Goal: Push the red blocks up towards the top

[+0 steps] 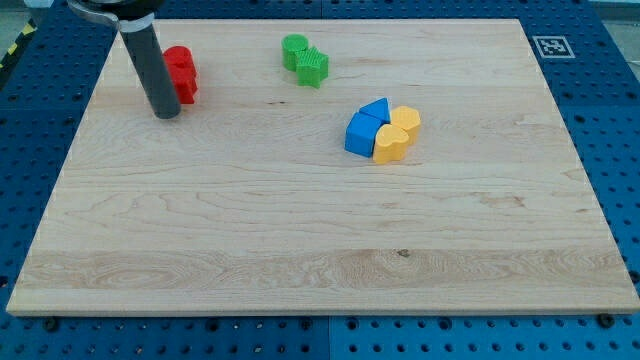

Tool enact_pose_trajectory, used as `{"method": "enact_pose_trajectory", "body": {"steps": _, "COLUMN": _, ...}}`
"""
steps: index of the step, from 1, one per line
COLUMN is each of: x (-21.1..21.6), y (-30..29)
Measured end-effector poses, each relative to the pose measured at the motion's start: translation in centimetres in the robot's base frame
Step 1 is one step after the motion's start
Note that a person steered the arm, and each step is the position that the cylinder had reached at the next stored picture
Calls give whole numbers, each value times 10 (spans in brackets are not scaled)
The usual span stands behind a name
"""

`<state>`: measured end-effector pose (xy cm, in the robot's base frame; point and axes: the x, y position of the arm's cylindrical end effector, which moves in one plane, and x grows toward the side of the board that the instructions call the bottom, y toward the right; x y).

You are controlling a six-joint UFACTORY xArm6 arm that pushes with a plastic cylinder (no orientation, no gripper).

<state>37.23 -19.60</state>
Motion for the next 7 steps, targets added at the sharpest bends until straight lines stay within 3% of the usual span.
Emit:
{"method": "enact_pose_trajectory", "body": {"steps": 6, "x": -86, "y": 0}}
{"method": "enact_pose_trajectory", "body": {"steps": 7, "x": -81, "y": 3}}
